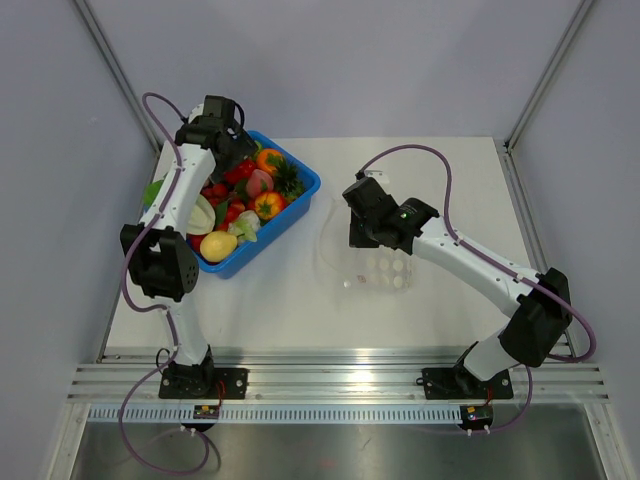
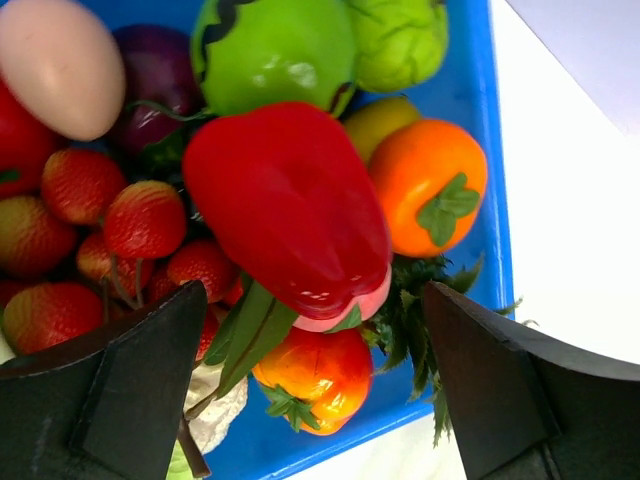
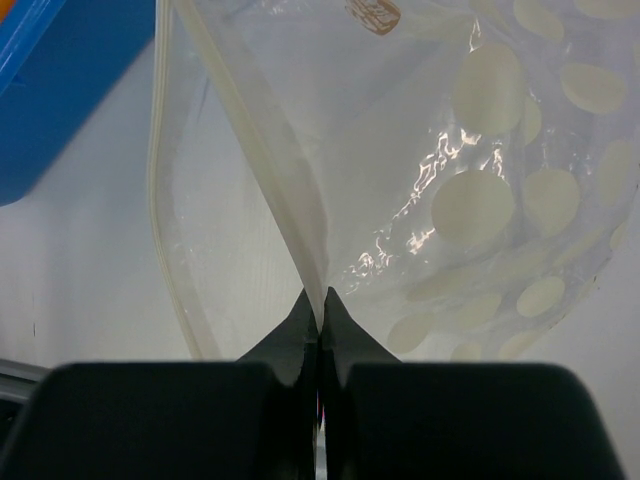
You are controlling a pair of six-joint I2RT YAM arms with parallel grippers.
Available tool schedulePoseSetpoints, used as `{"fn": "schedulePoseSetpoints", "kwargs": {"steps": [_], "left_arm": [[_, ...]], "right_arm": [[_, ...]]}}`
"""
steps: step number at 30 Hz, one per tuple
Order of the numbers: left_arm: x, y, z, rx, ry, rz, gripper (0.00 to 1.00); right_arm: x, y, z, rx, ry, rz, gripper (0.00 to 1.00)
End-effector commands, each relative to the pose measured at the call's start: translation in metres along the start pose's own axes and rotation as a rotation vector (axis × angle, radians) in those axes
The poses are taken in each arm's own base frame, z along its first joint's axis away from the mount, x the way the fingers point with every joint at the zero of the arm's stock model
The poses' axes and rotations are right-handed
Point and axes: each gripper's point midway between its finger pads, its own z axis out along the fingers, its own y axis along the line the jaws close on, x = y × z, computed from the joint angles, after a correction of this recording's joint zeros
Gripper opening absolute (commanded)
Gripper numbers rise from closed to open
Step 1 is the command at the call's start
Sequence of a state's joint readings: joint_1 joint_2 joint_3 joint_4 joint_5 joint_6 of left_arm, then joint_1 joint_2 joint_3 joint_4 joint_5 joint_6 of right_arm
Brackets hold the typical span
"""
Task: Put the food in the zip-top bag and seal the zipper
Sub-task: Pick up the fake vegetable from the bin.
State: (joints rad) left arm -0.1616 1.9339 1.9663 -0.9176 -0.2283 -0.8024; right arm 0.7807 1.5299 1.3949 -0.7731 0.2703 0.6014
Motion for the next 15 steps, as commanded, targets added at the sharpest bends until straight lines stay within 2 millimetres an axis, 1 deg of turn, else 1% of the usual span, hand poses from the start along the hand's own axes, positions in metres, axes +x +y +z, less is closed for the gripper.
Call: {"fn": "schedulePoseSetpoints", "kwargs": {"steps": [1,4,6,7,11,15], "left_arm": [[-0.026,0.005,-0.009,-0.063,-0.103,-0.135,0.93],[-0.027,0.005,-0.004,-0.069,-0.111,-0.162,0.98],[-0.025,0.001,0.001,-0.057,-0.094,-0.169,0.99],[-0.024,-0.001,0.007,-0.056,-0.084,-0.171,0.99],[-0.022,0.001,0.015,-0.078,-0.074,-0.193,0.99],[-0.021,0.005,0.021,-0.101,-0.085,-0.221,0.97]], "right_arm": [[-0.021,0.008,-0.012,-0.042,-0.059,0.014,0.0],[-0.018,0.009,-0.009,-0.041,-0.049,0.004,0.0],[-0.019,0.009,-0.008,-0.041,-0.049,0.003,0.0],[-0.019,0.009,-0.008,-0.041,-0.047,0.001,0.0],[-0.018,0.01,-0.007,-0.044,-0.043,-0.002,0.0],[-0.016,0.01,-0.006,-0.044,-0.039,-0.004,0.0]]}}
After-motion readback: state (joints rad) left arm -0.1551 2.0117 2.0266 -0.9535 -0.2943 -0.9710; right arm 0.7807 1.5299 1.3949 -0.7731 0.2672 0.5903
